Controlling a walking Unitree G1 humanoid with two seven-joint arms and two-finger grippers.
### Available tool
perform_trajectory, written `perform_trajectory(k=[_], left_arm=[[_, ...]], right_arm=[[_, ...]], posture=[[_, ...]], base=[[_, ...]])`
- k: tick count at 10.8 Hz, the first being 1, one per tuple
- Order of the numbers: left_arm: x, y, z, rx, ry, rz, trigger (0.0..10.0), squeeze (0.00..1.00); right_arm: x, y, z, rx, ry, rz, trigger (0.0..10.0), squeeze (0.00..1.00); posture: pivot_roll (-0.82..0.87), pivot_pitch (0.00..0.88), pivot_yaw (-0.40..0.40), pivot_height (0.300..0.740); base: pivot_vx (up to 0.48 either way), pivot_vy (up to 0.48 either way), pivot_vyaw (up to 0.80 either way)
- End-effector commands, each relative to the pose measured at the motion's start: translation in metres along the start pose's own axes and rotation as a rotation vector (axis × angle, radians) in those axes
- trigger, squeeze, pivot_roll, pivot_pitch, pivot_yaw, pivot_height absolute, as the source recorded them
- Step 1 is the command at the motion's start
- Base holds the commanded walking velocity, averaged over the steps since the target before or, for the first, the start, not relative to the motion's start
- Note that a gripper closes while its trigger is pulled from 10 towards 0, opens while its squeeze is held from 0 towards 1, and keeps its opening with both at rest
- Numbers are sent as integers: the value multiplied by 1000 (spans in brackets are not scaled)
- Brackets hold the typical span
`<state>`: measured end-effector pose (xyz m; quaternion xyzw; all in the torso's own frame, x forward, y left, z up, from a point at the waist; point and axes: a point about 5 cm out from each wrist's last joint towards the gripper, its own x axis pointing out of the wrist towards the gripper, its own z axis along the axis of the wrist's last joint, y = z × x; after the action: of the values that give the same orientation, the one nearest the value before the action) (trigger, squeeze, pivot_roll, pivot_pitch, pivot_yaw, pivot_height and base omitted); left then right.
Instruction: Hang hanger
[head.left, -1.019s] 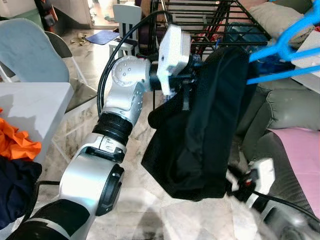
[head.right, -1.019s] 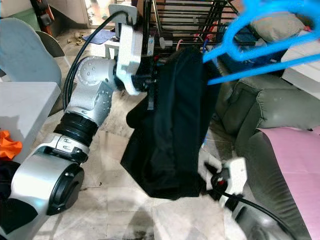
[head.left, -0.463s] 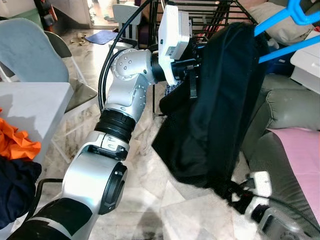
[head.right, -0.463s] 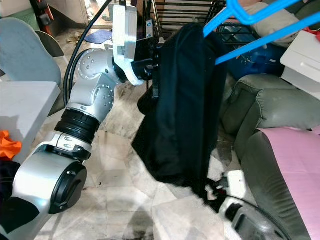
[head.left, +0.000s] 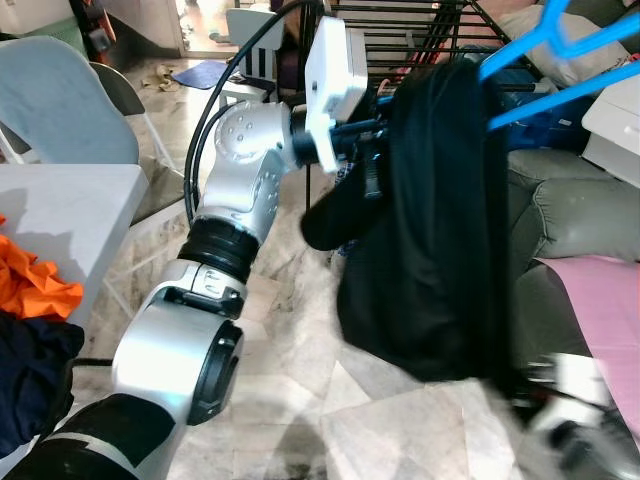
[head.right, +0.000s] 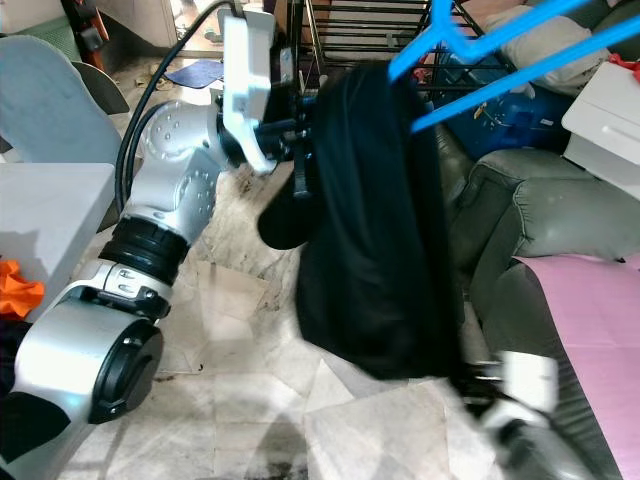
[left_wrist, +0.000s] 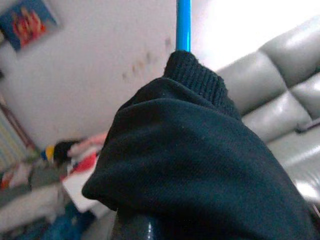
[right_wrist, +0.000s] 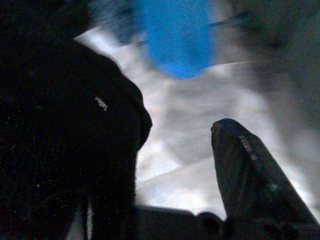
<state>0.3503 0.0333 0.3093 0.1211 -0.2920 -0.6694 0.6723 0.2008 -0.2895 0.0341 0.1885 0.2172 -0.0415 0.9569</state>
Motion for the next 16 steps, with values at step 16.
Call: perform_trajectory(k=[16], left_arm=[[-87,-82,-95,-378,380,-148,0,0]], right_arm=[[-24,-43,135,-102,-427,-385,0,0]], posture=[[-4,0,-72,740]], base=[[0,0,0]])
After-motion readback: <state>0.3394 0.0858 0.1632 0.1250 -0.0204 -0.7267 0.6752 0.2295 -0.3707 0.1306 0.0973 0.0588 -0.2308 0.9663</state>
